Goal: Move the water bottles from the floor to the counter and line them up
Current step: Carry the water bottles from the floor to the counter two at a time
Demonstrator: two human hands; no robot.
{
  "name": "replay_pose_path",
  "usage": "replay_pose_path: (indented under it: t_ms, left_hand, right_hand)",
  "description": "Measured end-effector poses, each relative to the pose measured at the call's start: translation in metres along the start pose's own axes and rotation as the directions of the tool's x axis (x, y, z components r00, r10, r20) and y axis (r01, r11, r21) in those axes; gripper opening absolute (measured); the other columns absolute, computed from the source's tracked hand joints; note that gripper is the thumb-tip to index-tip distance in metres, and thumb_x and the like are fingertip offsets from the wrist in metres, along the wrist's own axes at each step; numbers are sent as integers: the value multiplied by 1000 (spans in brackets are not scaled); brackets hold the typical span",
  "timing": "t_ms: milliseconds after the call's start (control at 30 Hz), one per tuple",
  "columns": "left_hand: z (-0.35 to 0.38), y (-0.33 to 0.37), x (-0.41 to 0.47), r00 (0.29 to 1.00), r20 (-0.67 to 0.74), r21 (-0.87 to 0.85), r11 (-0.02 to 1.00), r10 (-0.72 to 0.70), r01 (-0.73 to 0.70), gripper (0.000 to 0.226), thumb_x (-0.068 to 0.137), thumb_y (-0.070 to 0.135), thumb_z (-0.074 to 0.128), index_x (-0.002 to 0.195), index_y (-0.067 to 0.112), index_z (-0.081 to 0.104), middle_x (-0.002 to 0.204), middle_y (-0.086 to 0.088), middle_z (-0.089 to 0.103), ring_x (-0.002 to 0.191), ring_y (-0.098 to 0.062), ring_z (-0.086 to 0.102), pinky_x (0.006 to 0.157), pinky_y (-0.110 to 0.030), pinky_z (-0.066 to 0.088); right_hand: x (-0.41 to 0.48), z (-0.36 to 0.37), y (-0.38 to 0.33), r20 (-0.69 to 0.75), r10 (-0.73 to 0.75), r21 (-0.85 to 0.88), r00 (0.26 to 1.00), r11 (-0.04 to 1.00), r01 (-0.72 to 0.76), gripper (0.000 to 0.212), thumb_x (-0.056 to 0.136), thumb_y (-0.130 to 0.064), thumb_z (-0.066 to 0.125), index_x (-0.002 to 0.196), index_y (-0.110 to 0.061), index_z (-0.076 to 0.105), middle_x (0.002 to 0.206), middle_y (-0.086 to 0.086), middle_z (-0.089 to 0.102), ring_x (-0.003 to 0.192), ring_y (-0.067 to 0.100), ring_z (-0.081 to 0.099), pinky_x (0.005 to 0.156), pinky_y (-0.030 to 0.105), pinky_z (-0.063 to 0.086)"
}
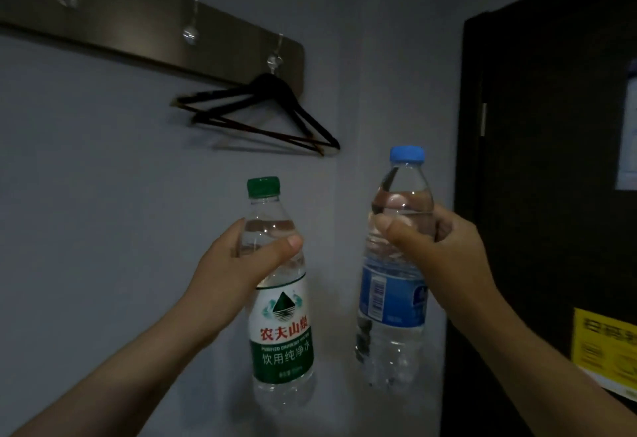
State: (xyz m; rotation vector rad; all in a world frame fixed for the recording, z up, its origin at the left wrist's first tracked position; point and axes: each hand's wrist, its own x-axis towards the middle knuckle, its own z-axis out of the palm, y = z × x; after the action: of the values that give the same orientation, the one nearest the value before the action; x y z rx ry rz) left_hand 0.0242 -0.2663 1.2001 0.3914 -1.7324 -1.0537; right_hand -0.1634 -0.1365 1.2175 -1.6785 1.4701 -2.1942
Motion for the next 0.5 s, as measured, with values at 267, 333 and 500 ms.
replay_pose_path:
  t_ms: [267, 333, 500]
  left_hand:
    - [-78, 30, -31, 978, -204, 168, 986, 51, -16, 36, 59, 55, 71, 86, 32, 67, 83, 4, 74, 70, -9, 71, 54, -15, 51]
    - [-101, 39, -42, 967, -248, 199, 980, 65, -15, 29, 59, 51, 73, 82, 33, 68, 82, 4, 74, 70, -9, 71, 53, -14, 51]
    - [-156, 60, -73, 930, -356, 303, 953, 92, 22, 34, 62, 48, 71, 88, 27, 67, 84, 3, 74, 72, -10, 71, 55, -12, 51]
  right_hand:
    - [5, 85, -4, 185, -24, 244, 982, 969, -23, 45, 49, -47, 73, 84, -17, 68, 75, -2, 75, 66, 10, 72, 55, 15, 52]
    - [3, 113, -6, 228, -37, 300, 973, 953, -34, 47, 49, -47, 74, 84, -18, 69, 77, -1, 75, 67, 11, 72, 55, 15, 52]
    - [-7, 181, -20, 317, -100, 383, 943, 923, -31, 47, 55, -50, 72, 90, -19, 70, 80, -4, 75, 70, 9, 72, 56, 14, 52]
